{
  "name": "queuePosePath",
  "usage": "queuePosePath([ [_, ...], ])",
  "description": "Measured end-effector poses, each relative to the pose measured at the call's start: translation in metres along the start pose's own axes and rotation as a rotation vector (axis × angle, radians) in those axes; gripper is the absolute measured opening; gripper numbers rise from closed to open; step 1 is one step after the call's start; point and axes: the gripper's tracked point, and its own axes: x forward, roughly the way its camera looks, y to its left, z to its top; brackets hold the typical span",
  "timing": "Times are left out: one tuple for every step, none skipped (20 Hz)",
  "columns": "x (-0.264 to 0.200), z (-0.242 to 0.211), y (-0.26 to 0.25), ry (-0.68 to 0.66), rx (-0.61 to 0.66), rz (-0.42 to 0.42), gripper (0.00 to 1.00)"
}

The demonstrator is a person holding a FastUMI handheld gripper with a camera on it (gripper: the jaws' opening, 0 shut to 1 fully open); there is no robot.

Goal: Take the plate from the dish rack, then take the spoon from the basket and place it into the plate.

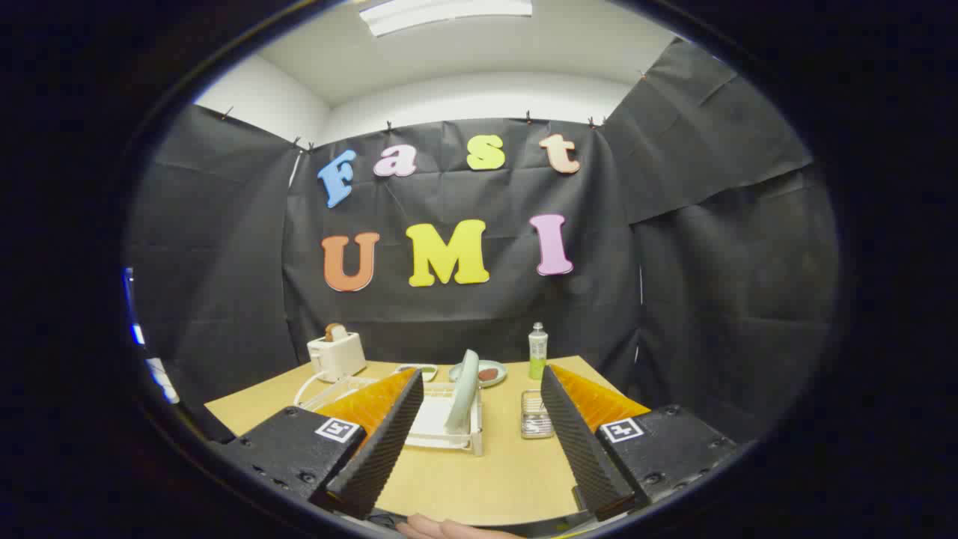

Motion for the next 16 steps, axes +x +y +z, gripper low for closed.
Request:
queuePosePath([
  [0.001,-0.002,0.000,0.005,-0.006,-0.001,1.00],
  [0.002,-0.004,0.000,0.008,-0.012,0.000,1.00],
  [0.002,-0.005,0.000,0.009,-0.015,-0.002,1.00],
  [0.003,-0.007,-0.001,0.010,-0.019,-0.007,1.00],
  [0.004,-0.008,-0.002,0.009,-0.021,-0.012,1.00],
  [0.004,-0.009,-0.002,0.009,-0.024,-0.014,1.00],
  [0.004,-0.010,-0.002,0.009,-0.027,-0.014,1.00],
  [0.005,-0.011,-0.002,0.011,-0.029,-0.015,1.00],
  [0.006,-0.012,-0.002,0.014,-0.027,-0.013,1.00],
  [0.005,-0.013,0.001,0.017,-0.021,-0.004,1.00],
  [0.006,-0.015,0.004,0.024,-0.020,0.006,1.00],
  [0.006,-0.017,0.005,0.030,-0.019,0.011,1.00],
  [0.006,-0.016,0.005,0.030,-0.020,0.013,1.00],
  [0.008,-0.015,0.005,0.030,-0.020,0.014,1.00],
  [0.009,-0.014,0.004,0.030,-0.017,0.013,1.00],
  [0.011,-0.014,0.004,0.031,-0.018,0.012,1.00],
])
